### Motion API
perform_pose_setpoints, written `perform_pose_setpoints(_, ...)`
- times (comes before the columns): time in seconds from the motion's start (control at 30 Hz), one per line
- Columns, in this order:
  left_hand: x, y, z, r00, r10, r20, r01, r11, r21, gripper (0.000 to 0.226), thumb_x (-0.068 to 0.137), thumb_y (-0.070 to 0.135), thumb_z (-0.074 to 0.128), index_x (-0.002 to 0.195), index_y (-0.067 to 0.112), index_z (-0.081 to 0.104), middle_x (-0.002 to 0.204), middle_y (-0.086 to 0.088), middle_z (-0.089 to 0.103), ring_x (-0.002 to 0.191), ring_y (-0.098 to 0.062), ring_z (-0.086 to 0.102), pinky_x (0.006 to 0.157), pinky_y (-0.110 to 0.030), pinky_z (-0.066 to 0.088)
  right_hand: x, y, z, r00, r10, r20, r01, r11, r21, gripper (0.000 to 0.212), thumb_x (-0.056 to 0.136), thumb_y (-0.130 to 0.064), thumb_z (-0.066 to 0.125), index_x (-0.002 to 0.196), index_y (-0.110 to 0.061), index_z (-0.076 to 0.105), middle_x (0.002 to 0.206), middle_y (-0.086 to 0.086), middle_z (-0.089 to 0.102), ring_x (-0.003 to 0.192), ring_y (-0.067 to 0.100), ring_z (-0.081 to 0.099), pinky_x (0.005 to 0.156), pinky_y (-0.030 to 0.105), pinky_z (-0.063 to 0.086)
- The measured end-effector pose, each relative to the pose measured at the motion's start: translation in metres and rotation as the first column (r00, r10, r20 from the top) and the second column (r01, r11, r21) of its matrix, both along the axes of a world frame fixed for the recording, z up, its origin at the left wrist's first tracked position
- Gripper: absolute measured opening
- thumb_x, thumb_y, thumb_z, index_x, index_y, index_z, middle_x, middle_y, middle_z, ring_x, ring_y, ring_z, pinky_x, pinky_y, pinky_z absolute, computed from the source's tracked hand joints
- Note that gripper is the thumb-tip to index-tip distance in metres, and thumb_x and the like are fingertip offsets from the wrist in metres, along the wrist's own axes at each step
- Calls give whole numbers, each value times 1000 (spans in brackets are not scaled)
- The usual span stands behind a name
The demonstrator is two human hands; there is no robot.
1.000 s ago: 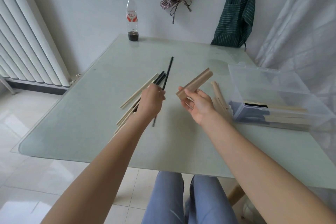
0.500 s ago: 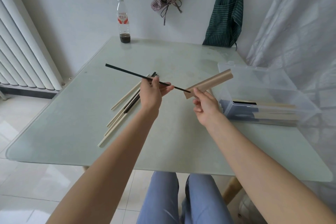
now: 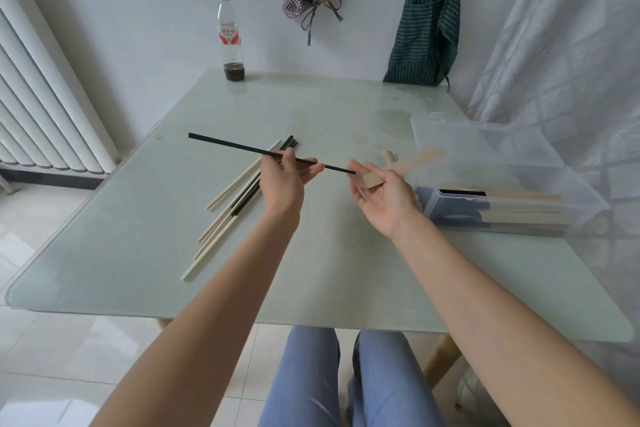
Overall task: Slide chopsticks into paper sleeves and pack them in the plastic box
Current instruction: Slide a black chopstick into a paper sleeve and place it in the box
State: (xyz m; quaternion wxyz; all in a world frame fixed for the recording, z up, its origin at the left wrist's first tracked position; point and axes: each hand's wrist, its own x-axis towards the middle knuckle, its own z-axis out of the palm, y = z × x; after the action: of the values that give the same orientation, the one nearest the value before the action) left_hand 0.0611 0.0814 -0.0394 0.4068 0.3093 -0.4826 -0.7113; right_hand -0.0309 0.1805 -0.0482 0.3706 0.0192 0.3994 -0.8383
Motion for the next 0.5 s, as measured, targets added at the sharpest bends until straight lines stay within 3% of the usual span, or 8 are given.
perform_pose_setpoints(0.13,-2,3,-2,1000,-7,0,7,1000,2,18,102,13,33,85,13,40,81,-15,64,53,-11,67,71,-23,57,-3,0,-3,997,45,-56,-49,997,-64,31,103,-24,30,114,-4,51,103,12,65,90,20,65,82,28,51)
perform_pose_setpoints(0.3,-4,6,-2,1000,-7,3,7,1000,-6,18,102,12,34,85,13,40,80,-14,65,54,-11,68,78,-29,57,-3,0,-2,991,78,-112,-88,993,-83,38,103,-32,28,109,-8,56,108,6,64,98,15,62,92,30,46)
perform_pose_setpoints(0.5,-4,7,1,999,17,-32,-18,1000,-8,18,102,13,36,85,15,42,81,-11,65,56,-10,69,89,-37,54,-1,0,0,985,119,-125,-130,989,-77,42,103,-35,25,112,-11,58,109,2,65,101,13,62,93,31,46)
